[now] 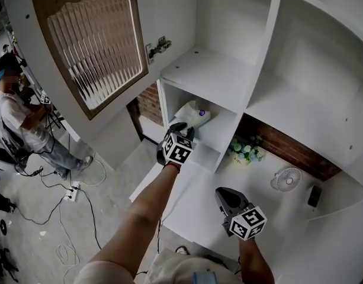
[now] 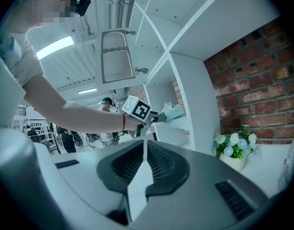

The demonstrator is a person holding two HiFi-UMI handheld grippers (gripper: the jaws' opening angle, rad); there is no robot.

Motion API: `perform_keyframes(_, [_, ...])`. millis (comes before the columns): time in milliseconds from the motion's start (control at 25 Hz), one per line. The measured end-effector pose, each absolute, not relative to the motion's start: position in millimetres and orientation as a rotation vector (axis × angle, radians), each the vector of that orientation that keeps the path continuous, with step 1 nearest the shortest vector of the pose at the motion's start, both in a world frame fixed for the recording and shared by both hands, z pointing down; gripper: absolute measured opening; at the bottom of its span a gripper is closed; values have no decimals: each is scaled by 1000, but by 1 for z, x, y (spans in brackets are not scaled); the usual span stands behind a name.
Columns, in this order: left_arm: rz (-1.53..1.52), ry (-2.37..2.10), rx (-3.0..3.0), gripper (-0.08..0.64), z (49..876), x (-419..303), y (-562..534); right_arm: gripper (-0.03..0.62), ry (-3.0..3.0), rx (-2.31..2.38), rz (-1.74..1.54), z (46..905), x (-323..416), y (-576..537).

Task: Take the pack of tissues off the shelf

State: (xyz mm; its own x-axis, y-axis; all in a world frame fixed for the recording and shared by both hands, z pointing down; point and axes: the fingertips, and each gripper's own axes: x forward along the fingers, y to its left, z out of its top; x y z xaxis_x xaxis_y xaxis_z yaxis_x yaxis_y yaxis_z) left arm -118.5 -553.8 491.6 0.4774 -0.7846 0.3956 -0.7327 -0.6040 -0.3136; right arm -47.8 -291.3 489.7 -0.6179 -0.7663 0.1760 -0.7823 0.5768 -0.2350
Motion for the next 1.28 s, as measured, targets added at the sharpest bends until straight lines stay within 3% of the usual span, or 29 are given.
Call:
perform_keyframes(400, [-766,1348,-2619,57,486,-121,-548,18,-2737,1369,442,486,-46,-285])
perform_keyframes(1280, [-666,1351,-2589,46,451,-127,-501,18,-2774,1359,415,473,-50,-250])
